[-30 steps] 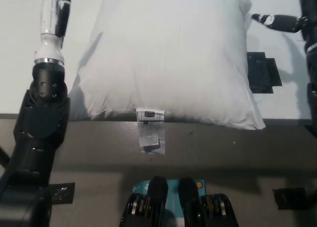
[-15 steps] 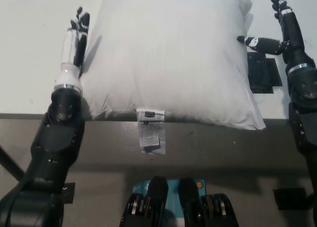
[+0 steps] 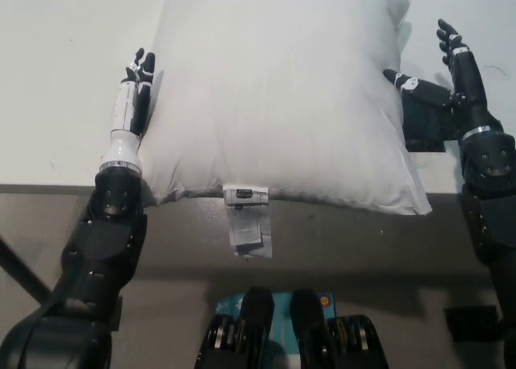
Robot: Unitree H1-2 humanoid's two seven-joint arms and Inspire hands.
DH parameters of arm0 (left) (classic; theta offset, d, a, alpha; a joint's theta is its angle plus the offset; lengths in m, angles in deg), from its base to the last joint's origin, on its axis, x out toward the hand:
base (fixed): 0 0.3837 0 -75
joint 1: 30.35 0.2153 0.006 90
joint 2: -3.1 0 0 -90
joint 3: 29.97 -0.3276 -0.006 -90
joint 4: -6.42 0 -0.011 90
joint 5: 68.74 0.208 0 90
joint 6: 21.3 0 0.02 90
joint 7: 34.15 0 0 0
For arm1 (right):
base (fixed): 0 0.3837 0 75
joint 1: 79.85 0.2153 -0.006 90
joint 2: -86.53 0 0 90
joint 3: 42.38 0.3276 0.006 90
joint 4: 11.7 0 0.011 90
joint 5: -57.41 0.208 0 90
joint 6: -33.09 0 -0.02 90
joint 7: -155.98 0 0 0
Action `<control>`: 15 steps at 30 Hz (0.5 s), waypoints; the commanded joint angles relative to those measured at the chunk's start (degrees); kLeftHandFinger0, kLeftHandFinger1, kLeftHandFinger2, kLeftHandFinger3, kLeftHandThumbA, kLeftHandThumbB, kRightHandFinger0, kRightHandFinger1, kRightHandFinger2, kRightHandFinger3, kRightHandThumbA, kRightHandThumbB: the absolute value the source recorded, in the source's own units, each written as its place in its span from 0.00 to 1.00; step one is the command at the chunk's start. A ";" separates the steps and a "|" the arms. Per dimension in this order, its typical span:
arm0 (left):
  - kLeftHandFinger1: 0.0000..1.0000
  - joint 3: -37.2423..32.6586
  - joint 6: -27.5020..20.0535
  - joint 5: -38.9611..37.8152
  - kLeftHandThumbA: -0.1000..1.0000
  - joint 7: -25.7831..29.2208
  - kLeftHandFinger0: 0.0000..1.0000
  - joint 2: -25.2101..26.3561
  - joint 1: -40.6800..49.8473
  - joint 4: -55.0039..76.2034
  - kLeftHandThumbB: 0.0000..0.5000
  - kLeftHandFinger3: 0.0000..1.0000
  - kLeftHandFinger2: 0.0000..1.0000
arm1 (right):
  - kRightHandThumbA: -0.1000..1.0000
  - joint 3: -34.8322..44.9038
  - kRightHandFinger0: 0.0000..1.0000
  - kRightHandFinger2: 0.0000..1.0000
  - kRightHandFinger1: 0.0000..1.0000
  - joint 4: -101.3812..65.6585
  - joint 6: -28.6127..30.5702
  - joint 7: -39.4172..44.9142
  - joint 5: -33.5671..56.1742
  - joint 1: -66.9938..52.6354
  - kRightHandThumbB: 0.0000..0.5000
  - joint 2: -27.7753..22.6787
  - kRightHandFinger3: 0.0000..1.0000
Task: The robot uses both hands to lift the pillow and then drops it on the table
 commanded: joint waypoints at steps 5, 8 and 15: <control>1.00 1.77 -1.77 -4.17 1.00 -2.87 1.00 -1.87 -2.87 -2.94 0.09 1.00 1.00 | 1.00 0.54 1.00 1.00 1.00 5.67 5.83 1.32 3.92 1.77 0.43 3.56 1.00; 1.00 2.01 -1.27 -4.92 1.00 -4.06 1.00 -2.35 -2.73 -3.41 0.08 1.00 1.00 | 1.00 1.07 1.00 1.00 1.00 6.00 5.51 1.44 5.24 0.93 0.48 5.53 1.00; 1.00 6.85 -0.82 -11.23 1.00 -7.90 1.00 -8.64 -0.32 -4.31 0.20 1.00 1.00 | 1.00 -1.58 1.00 1.00 1.00 8.96 6.18 4.63 5.20 -1.47 0.38 10.39 1.00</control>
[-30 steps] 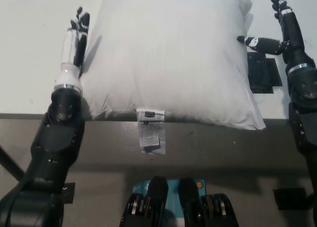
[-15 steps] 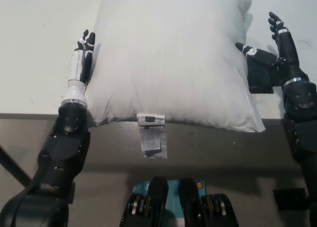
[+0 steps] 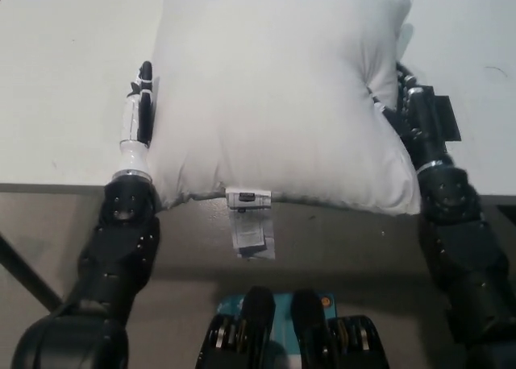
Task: The robot uses both hands to lift the pillow and then drops it on the table
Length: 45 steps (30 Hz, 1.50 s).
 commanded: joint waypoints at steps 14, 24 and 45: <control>1.00 -1.34 -0.33 -4.32 1.00 -4.14 1.00 -11.45 0.48 1.63 0.21 1.00 1.00 | 1.00 -8.93 1.00 1.00 1.00 2.01 5.18 5.23 -1.05 2.09 0.39 6.93 1.00; 1.00 -6.41 -0.83 0.55 1.00 2.85 1.00 -13.22 2.46 22.75 0.20 1.00 1.00 | 1.00 -11.38 1.00 1.00 1.00 -18.02 3.71 3.94 0.38 1.53 0.57 7.66 1.00; 1.00 -16.89 7.49 4.12 1.00 0.43 1.00 -11.49 2.38 60.52 0.36 1.00 1.00 | 1.00 -14.74 1.00 1.00 1.00 -56.38 -4.85 0.68 -11.86 1.70 0.52 4.20 1.00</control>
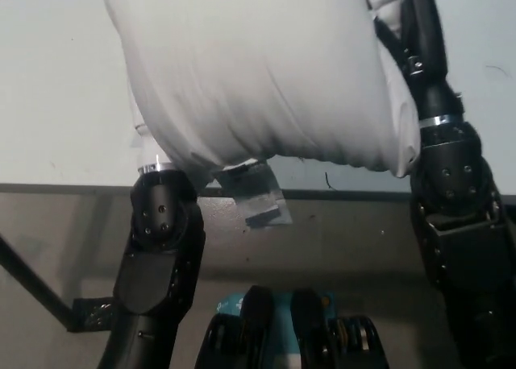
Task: The robot uses both hands to lift the pillow and then drops it on the table
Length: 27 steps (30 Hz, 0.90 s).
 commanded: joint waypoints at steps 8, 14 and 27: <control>1.00 -11.52 2.90 12.72 1.00 -6.63 1.00 -2.89 -10.09 22.35 0.25 1.00 1.00 | 1.00 -5.88 1.00 1.00 1.00 -20.64 -4.78 3.64 -8.12 3.66 0.52 2.87 1.00; 1.00 -12.82 3.93 14.33 1.00 -6.90 1.00 -2.48 -10.78 27.09 0.33 1.00 1.00 | 1.00 -5.41 1.00 1.00 1.00 -23.27 -3.73 3.05 -7.82 3.77 0.47 3.14 1.00; 1.00 -11.50 2.99 14.73 1.00 -4.21 1.00 -2.16 -9.27 23.27 0.20 1.00 1.00 | 1.00 -5.18 1.00 1.00 1.00 -23.60 -3.99 2.36 -8.95 2.65 0.47 2.80 1.00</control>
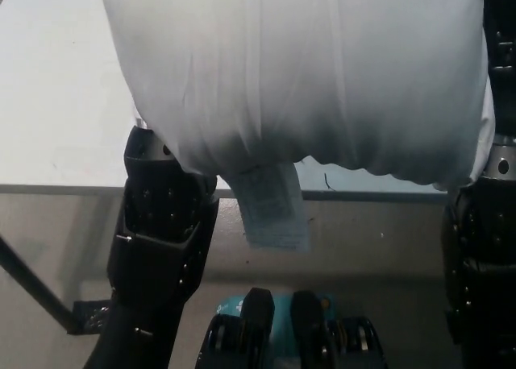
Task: The robot uses both hands to lift the pillow and then drops it on the table
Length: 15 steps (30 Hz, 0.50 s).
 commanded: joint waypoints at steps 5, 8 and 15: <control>1.00 -3.64 -5.64 6.05 1.00 -2.41 1.00 -2.78 -3.49 -7.75 0.21 1.00 1.00 | 1.00 -4.70 1.00 1.00 1.00 2.33 -1.17 5.03 -1.49 2.22 0.44 1.53 1.00; 1.00 -2.18 -6.31 3.79 1.00 -2.36 1.00 -1.79 -3.69 -12.45 0.25 1.00 1.00 | 1.00 -3.95 1.00 1.00 1.00 3.98 -2.45 4.52 -1.12 2.08 0.48 1.76 1.00; 1.00 0.08 -7.37 2.93 1.00 -1.72 1.00 0.62 -4.68 -20.36 0.28 1.00 1.00 | 1.00 -2.34 1.00 1.00 1.00 11.43 -1.02 2.74 -1.62 2.92 0.48 0.41 1.00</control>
